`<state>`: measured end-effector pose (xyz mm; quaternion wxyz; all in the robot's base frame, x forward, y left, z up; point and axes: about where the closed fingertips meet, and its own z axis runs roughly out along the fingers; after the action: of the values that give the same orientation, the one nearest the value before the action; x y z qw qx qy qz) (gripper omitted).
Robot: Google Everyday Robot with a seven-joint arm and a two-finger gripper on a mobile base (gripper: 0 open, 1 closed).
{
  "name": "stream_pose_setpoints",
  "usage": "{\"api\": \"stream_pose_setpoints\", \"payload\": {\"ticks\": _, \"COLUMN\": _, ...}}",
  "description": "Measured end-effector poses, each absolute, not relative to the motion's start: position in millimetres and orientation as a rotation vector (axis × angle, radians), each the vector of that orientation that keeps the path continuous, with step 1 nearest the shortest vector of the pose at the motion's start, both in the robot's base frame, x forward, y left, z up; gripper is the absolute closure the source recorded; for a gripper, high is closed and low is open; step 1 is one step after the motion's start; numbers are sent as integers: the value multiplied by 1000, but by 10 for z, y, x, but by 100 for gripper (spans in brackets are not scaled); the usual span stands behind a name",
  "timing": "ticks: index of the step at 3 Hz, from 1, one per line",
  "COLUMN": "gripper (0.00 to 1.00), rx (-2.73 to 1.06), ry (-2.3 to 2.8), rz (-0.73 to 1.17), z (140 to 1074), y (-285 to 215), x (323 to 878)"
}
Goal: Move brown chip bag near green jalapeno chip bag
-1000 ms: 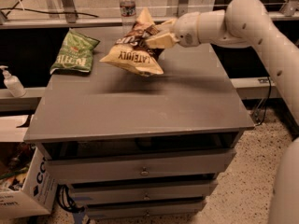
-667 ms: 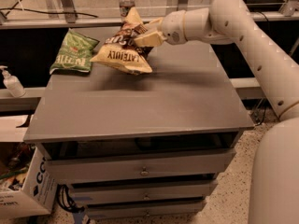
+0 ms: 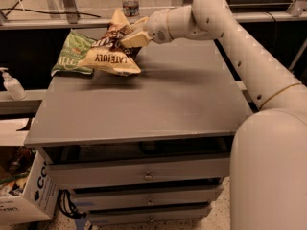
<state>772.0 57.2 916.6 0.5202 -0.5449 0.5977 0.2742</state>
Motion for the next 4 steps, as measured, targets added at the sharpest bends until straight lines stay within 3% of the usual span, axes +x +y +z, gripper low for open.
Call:
{"api": "stream_pose_setpoints", "payload": {"ticks": 2, "gripper": 100, "rx": -1347, "ry": 1436, "rz": 640, "z": 9038, "y": 810, "x": 7864}}
{"api": "stream_pose_setpoints", "payload": {"ticks": 4, "gripper": 59, "rx": -1354, "ry": 1434, "rz": 651, "z": 9005, "y": 880, "x": 7856}}
